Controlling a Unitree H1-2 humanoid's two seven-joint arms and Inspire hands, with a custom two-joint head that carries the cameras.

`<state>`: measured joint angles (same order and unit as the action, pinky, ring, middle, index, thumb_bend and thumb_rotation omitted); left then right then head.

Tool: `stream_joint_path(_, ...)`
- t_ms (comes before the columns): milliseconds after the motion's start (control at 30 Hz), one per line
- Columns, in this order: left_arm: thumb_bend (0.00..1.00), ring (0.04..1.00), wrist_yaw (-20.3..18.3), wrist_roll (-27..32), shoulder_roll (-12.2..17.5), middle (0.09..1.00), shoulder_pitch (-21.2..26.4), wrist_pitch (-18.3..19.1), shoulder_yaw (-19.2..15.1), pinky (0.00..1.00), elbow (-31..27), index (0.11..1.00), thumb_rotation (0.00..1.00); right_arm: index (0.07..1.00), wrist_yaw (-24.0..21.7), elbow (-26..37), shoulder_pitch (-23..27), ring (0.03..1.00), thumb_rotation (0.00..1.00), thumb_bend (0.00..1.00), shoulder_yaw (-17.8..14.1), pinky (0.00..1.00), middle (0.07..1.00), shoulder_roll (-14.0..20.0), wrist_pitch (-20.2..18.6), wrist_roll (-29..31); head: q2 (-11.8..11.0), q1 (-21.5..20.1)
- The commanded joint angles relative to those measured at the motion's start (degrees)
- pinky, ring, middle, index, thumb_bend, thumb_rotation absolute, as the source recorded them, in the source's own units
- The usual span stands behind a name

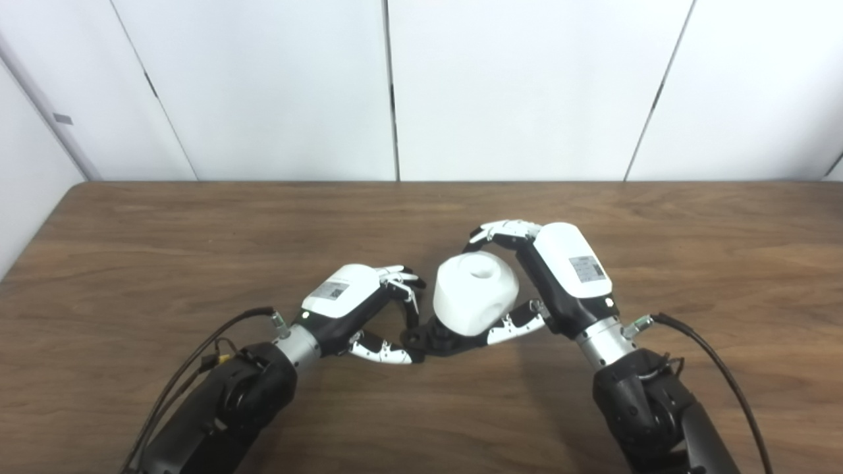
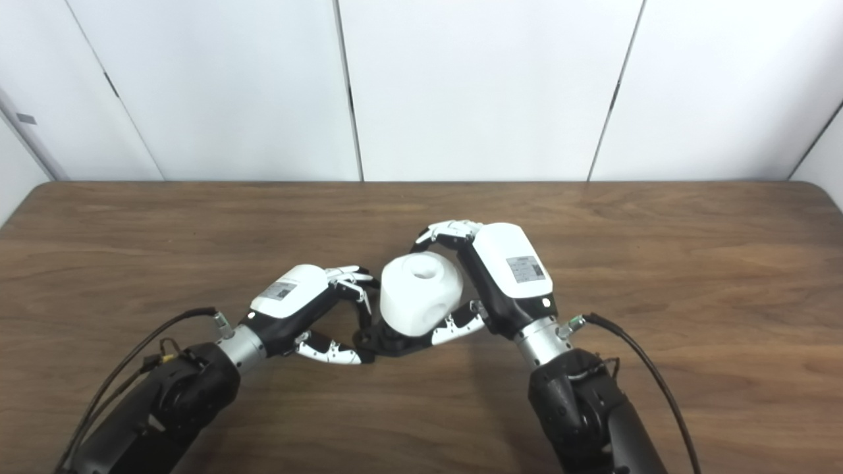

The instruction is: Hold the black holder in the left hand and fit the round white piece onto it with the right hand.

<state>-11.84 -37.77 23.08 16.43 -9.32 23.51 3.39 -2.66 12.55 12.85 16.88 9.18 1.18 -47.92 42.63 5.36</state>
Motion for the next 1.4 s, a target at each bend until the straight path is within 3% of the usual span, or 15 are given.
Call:
stream_joint_path(0, 0.52, 0.918, -2.9, -1.4, -0.3, 0.848, -0.4, 0.9, 1.8, 0.87, 0.5, 0.480, 0.07, 0.482, 1.5, 1.4, 2.4, 0.743, 0.14, 0.52, -0.4, 0.71, 0.727, -0.6, 1.2, 0.1, 0.0, 0.1)
stream_joint_path(1367, 0.52, 0.915, -3.3, -1.6, -0.6, 0.848, -0.6, 2.2, 2.2, 0.87, -1.2, 0.480, 0.07, 0.482, 1.3, -2.3, 4.2, 0.737, 0.14, 0.52, 1.6, 0.68, 0.727, -1.8, 1.3, -0.7, 1.4, 1.4)
